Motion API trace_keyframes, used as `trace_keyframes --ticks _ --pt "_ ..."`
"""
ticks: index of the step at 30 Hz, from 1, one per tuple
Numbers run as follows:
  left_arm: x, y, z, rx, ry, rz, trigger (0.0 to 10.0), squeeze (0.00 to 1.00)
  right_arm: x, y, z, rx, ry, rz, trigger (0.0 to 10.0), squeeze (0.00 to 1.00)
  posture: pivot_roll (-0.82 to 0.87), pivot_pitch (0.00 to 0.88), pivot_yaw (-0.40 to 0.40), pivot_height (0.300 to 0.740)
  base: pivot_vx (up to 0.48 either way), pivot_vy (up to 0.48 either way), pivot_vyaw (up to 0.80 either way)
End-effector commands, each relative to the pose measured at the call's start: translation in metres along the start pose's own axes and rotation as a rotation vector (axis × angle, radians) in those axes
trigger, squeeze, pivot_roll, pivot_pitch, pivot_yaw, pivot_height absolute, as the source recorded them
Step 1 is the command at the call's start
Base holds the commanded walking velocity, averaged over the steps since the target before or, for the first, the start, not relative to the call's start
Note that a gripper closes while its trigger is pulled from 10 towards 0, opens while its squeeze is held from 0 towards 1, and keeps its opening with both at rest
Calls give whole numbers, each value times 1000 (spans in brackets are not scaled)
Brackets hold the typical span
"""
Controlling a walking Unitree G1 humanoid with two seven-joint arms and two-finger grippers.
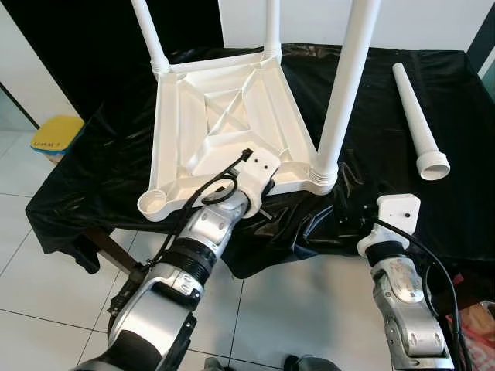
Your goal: Building children table
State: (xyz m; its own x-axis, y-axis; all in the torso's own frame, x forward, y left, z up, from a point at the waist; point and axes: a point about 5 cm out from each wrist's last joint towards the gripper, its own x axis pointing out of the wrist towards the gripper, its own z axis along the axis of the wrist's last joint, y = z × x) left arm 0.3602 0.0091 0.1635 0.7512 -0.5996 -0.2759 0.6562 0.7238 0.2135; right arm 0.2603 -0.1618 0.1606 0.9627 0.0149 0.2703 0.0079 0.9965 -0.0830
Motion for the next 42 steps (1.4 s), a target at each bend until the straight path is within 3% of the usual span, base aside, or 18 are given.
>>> trace_keyframes --ticks 1,7,8,9,12,14,18,19,24,28,32,34,36,37,42 --pt "4 -7 -8 -5 39 -10 10000 0 -1 4 -5 4 26 8 10000 0 -206 136 44 740 0 0 0" --pt "-12 1 2 -37 -78 -182 10000 0 -2 2 -5 3 28 -4 10000 0 -197 138 48 740 0 0 0" --pt "-15 3 1 -39 -84 -206 10000 239 -2 2 -6 3 29 -4 10000 0 -195 138 48 740 0 0 0" --pt "-17 4 -1 -50 -84 -225 10000 1000 -2 2 -6 4 30 -3 10000 0 -195 137 47 740 0 0 0" --pt "-18 5 -2 -58 -85 -238 10000 1000 -2 2 -6 4 30 -2 10000 0 -195 137 47 740 0 0 0" --pt "-24 2 -9 14 -79 -326 10000 1000 -1 4 -6 6 29 2 10000 0 -193 134 45 740 0 0 0" --pt "-27 1 -15 73 -62 -368 10000 1000 -1 4 -6 7 28 4 10000 0 -195 131 45 740 0 0 0" --pt "-28 3 -19 101 -46 -373 10000 0 -1 4 -6 6 28 4 10000 0 -194 130 44 740 0 0 0" --pt "-27 12 -30 188 27 -360 10000 0 -1 6 -7 11 33 19 10000 0 -181 130 30 740 0 0 0" --pt "-26 26 -32 145 74 -260 10000 0 1 7 -6 9 31 37 10000 0 -180 127 27 740 0 0 0" --pt "-25 40 -34 157 104 -152 10000 0 4 5 -5 5 23 34 10000 0 -181 113 26 740 0 0 0" --pt "-26 43 -34 169 107 -117 10000 0 5 4 -4 5 21 32 10000 0 -181 113 26 740 0 0 0" --pt "-33 39 -19 129 1 -198 10000 0 3 5 -6 3 24 34 10000 0 -181 120 23 740 0 0 0" --pt "-41 35 -8 74 -81 -283 10000 1000 2 6 -6 4 28 32 10000 0 -179 123 21 740 0 0 0" --pt "-44 35 -4 62 -116 -313 10000 1000 2 6 -6 6 29 31 10000 0 -178 126 21 740 0 0 0"
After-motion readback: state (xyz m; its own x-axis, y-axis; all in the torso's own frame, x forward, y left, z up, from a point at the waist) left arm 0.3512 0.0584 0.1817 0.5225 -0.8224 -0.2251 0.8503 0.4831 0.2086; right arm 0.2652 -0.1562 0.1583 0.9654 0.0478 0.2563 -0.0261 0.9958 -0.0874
